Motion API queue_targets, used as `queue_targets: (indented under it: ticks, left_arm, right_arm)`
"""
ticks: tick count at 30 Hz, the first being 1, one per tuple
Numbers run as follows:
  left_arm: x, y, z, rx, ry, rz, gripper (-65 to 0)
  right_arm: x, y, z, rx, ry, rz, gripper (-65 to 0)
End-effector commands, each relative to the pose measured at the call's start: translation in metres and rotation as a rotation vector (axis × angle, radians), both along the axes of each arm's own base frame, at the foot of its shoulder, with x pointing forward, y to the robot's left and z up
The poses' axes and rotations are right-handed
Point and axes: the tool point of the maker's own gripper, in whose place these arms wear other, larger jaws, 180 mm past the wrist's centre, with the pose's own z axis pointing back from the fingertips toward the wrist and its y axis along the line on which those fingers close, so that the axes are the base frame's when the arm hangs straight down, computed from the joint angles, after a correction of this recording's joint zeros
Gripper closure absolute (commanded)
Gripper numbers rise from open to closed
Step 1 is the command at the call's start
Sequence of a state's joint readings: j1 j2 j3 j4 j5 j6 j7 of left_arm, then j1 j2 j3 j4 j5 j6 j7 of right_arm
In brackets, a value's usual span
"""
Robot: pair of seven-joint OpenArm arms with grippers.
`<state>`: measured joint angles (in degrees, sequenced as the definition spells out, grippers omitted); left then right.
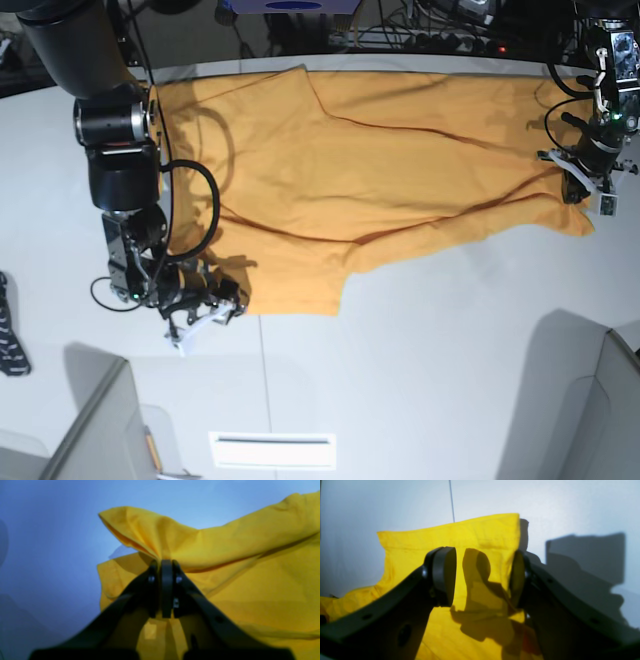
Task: Fold the T-shirt properly
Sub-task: 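Lift the hem with both grippers and fold it toward the shoulder edge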
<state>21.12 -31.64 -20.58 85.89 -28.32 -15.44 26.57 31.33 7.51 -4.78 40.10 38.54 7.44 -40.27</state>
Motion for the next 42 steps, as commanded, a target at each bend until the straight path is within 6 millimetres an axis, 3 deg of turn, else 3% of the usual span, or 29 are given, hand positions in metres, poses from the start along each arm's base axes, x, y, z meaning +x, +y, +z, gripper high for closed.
queue_targets:
  ticks: [1, 4, 7, 8, 22, 29, 33, 42]
  left_arm:
    - [0.01, 0.007, 0.016, 0.027, -0.044, -0.009, 0.0]
    - [0.01, 0.007, 0.016, 0.028, -0.044, -0.01, 0.0]
    - [0.01, 0.007, 0.016, 0.028, -0.044, -0.01, 0.0]
    - [0.01, 0.007, 0.016, 0.028, -0.044, -0.01, 0.0]
    - [0.008, 0.009, 0.014, 0.027, -0.037, -0.004, 0.0]
    - [0.035, 0.02, 0.027, 0.026, -0.092, 0.028, 0.0]
    - [0.046, 0.035, 0.02, 0.007, -0.037, 0.087, 0.0]
    - [0.05, 0.035, 0.015, -0.008, -0.021, 0.1, 0.0]
  right_arm:
    - [-0.005, -0.007, -0.005, -0.037, 0.033, 0.006, -30.8]
    - [-0.007, -0.008, -0.01, -0.04, 0.024, -0.004, -20.1]
    - [-0.006, -0.009, -0.011, -0.043, 0.01, -0.013, -2.9]
    - [-0.006, -0.01, -0.011, -0.044, 0.007, -0.017, 0.0]
    - [-0.006, -0.01, -0.011, -0.043, 0.007, -0.023, 0.0]
    - [-0.006, -0.009, -0.011, -0.042, 0.008, -0.022, 0.0]
    - [-0.006, -0.009, -0.011, -0.042, 0.008, -0.022, 0.0]
    - [-0.006, -0.007, -0.01, -0.039, 0.007, -0.02, 0.0]
